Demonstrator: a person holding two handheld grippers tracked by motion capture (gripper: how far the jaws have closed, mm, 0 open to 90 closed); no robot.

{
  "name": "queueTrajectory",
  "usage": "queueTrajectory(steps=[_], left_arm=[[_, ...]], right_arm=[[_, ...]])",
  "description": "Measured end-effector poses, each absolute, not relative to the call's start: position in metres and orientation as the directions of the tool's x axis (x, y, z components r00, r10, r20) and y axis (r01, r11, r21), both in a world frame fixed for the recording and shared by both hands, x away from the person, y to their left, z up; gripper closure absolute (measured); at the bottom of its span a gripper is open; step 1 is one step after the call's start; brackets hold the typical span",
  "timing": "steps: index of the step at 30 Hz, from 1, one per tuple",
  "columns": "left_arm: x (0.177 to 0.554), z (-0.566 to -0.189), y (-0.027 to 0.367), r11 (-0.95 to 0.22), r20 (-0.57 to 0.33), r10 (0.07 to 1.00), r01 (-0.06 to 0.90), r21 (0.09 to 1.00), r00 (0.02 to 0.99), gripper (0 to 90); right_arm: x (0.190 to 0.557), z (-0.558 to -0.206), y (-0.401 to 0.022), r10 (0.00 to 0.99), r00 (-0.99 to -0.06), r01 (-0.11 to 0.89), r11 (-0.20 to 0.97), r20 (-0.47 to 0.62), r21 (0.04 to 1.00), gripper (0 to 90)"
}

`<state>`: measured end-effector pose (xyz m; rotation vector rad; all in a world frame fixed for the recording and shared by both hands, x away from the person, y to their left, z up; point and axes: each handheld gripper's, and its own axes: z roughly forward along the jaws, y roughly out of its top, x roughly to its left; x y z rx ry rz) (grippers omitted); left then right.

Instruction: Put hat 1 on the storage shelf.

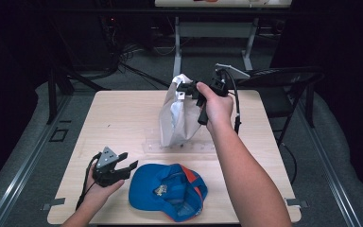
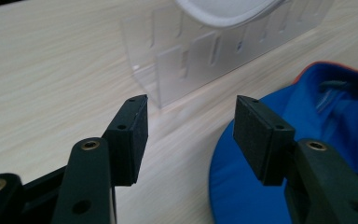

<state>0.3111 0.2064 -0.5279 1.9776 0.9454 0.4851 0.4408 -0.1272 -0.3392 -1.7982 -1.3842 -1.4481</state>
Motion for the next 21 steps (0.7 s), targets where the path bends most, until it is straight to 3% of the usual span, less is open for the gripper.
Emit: queueTrajectory(steps=[18,21], left_arm=[[0.336,-0.517,0.128,-0.401,0.051,0.733,0.371,0.838,0.678,48.2],[0.341,-0.518,0.121,-0.408,0.064,0.736,0.365,0.837,0.674,51.9]], right_arm=[[0.438,-0.339,-0.123,0.42,-0.075,0.895,-0.372,0.905,0.247,82.0],[0.438,-0.339,-0.123,0.418,-0.077,0.895,-0.371,0.905,0.247,82.0]])
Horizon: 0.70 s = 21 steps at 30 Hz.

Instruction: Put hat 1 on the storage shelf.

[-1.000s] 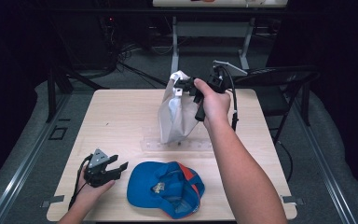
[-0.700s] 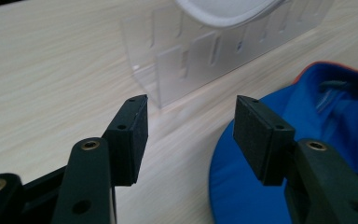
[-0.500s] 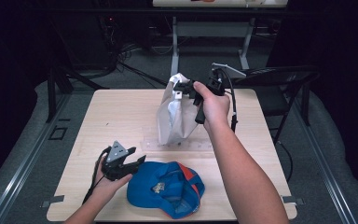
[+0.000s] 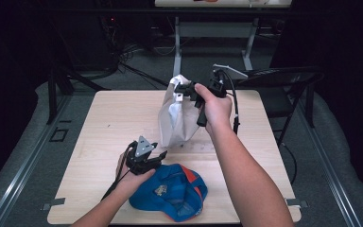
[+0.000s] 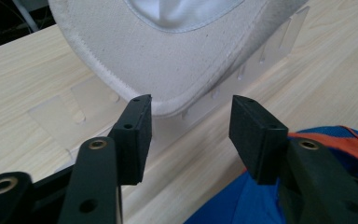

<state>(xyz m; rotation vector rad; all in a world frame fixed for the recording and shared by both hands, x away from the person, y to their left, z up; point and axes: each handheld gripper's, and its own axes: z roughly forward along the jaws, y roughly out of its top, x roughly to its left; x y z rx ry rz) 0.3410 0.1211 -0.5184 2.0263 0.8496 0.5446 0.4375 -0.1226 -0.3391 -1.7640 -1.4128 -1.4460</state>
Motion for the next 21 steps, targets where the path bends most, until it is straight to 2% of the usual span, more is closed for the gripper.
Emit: queueTrajectory(steps=[2,8,11,13,15,16,19,21], left_arm=[[0.343,-0.519,0.119,-0.409,0.067,0.737,0.365,0.837,0.673,56.1],[0.346,-0.522,0.115,-0.42,0.078,0.738,0.366,0.831,0.67,59.1],[0.347,-0.521,0.113,-0.424,0.086,0.739,0.362,0.83,0.669,56.4],[0.349,-0.521,0.111,-0.427,0.087,0.74,0.367,0.827,0.666,49.3],[0.351,-0.521,0.109,-0.427,0.091,0.744,0.367,0.826,0.662,49.0],[0.353,-0.521,0.108,-0.431,0.094,0.747,0.371,0.822,0.659,49.9],[0.354,-0.522,0.108,-0.443,0.108,0.755,0.382,0.811,0.647,62.7],[0.354,-0.522,0.11,-0.444,0.114,0.755,0.375,0.814,0.646,67.8]], right_arm=[[0.437,-0.339,-0.122,0.417,-0.078,0.895,-0.37,0.906,0.248,82.0],[0.437,-0.34,-0.123,0.418,-0.081,0.896,-0.367,0.905,0.249,82.0],[0.437,-0.34,-0.122,0.417,-0.082,0.896,-0.367,0.905,0.251,82.0],[0.437,-0.339,-0.121,0.416,-0.079,0.896,-0.369,0.906,0.248,82.0],[0.437,-0.34,-0.121,0.415,-0.081,0.896,-0.367,0.906,0.249,82.0],[0.437,-0.34,-0.121,0.414,-0.083,0.895,-0.368,0.906,0.251,82.0],[0.437,-0.34,-0.12,0.417,-0.083,0.898,-0.363,0.905,0.249,81.9],[0.436,-0.34,-0.12,0.418,-0.083,0.899,-0.36,0.905,0.249,81.9]])
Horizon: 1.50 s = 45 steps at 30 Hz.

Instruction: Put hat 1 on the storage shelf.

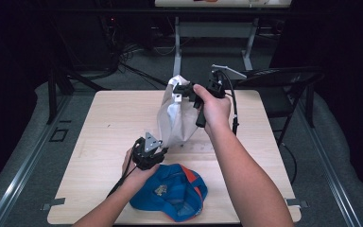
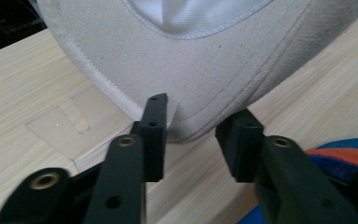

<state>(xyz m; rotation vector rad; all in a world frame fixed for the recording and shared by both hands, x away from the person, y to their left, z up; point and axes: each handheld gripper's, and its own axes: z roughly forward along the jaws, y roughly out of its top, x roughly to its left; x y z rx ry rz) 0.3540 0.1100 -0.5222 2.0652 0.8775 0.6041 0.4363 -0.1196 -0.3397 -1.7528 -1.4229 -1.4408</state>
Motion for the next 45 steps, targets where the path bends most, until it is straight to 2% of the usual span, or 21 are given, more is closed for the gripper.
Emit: queueTrajectory(steps=[3,10,16,22,32,36,38,45], left_arm=[[0.353,-0.521,0.114,-0.451,0.131,0.75,0.356,0.818,0.648,73.3],[0.357,-0.519,0.125,-0.423,0.097,0.736,0.342,0.839,0.67,78.0],[0.36,-0.519,0.133,-0.399,0.063,0.732,0.352,0.847,0.679,79.1],[0.354,-0.518,0.135,-0.409,0.087,0.735,0.337,0.848,0.672,82.2],[0.349,-0.525,0.14,-0.368,0.045,0.751,0.362,0.856,0.658,82.8],[0.35,-0.529,0.144,-0.333,0.008,0.758,0.376,0.865,0.652,83.3],[0.351,-0.534,0.149,-0.292,-0.044,0.762,0.403,0.868,0.646,83.3],[0.352,-0.541,0.156,-0.212,-0.139,0.766,0.452,0.866,0.627,83.4]], right_arm=[[0.436,-0.34,-0.12,0.417,-0.084,0.899,-0.359,0.905,0.25,81.9],[0.436,-0.339,-0.117,0.412,-0.091,0.9,-0.355,0.906,0.252,82.0],[0.437,-0.34,-0.113,0.416,-0.095,0.904,-0.344,0.904,0.253,81.9],[0.438,-0.341,-0.108,0.414,-0.098,0.91,-0.331,0.905,0.25,81.9],[0.438,-0.345,-0.101,0.419,-0.103,0.923,-0.298,0.902,0.244,81.8],[0.439,-0.347,-0.098,0.435,-0.111,0.928,-0.277,0.894,0.249,81.8],[0.439,-0.348,-0.095,0.444,-0.112,0.929,-0.27,0.889,0.252,81.8],[0.439,-0.352,-0.089,0.472,-0.119,0.931,-0.252,0.874,0.263,81.9]])
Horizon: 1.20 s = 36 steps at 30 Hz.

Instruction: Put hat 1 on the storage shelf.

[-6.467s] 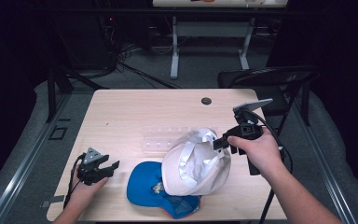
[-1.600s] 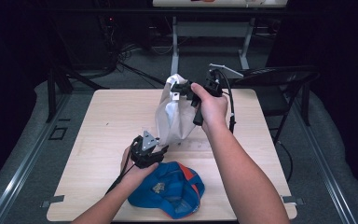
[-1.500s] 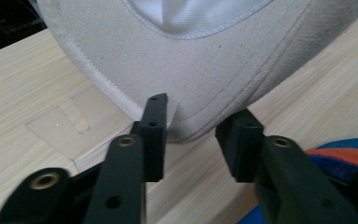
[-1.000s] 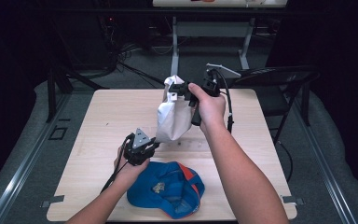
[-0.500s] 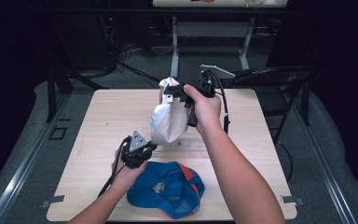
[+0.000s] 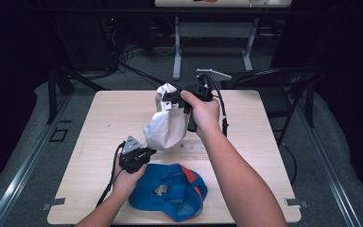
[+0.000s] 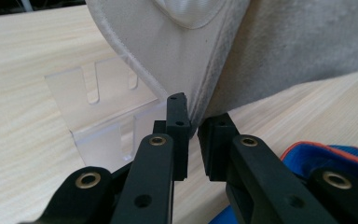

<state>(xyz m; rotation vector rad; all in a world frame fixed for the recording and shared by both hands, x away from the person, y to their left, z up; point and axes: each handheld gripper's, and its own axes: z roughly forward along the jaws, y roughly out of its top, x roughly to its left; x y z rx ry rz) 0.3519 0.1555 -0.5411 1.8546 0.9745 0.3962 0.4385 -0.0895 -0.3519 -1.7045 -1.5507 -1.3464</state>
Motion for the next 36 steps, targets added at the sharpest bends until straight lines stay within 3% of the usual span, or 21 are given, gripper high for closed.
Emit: queueTrajectory(steps=[8,16,20,27,36], left_arm=[[0.354,-0.549,0.154,-0.282,-0.117,0.775,0.505,0.816,0.621,84.7],[0.355,-0.553,0.153,-0.283,-0.117,0.774,0.505,0.816,0.623,84.8],[0.353,-0.552,0.152,-0.32,-0.075,0.763,0.476,0.819,0.642,84.2],[0.338,-0.54,0.159,-0.313,-0.065,0.759,0.451,0.836,0.648,67.7],[0.318,-0.533,0.188,-0.3,-0.065,0.775,0.457,0.837,0.629,56.9]], right_arm=[[0.44,-0.365,-0.087,0.514,-0.107,0.94,-0.226,0.851,0.255,81.9],[0.44,-0.377,-0.092,0.531,-0.091,0.942,-0.23,0.843,0.246,82.0],[0.439,-0.378,-0.094,0.532,-0.092,0.939,-0.235,0.842,0.251,81.8],[0.435,-0.375,-0.096,0.57,-0.13,0.938,-0.195,0.811,0.287,78.4],[0.423,-0.365,-0.105,0.602,-0.177,0.917,-0.186,0.778,0.352,68.7]])
